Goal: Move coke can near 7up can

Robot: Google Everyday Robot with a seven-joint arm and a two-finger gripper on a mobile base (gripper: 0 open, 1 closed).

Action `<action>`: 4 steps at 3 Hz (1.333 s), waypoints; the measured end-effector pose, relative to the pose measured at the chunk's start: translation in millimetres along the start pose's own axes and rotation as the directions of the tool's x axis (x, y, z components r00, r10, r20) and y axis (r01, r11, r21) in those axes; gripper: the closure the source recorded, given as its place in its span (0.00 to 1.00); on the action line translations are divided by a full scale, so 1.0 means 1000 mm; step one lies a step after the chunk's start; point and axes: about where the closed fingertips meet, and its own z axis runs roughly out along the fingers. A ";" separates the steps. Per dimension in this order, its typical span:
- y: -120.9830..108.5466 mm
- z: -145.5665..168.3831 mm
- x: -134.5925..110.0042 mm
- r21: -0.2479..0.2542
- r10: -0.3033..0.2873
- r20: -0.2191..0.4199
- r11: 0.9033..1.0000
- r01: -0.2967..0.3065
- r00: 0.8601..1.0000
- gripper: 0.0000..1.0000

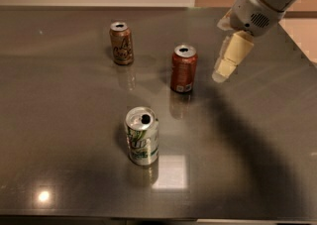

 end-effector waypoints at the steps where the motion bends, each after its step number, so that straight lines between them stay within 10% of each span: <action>1: -0.006 0.022 -0.016 -0.037 -0.018 0.025 0.999 0.018 1.000 0.00; 4: -0.019 0.063 -0.048 -0.050 -0.060 0.064 0.997 0.064 0.996 0.00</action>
Offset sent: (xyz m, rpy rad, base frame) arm 0.0333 0.0566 -0.0303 0.0450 0.0255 0.1054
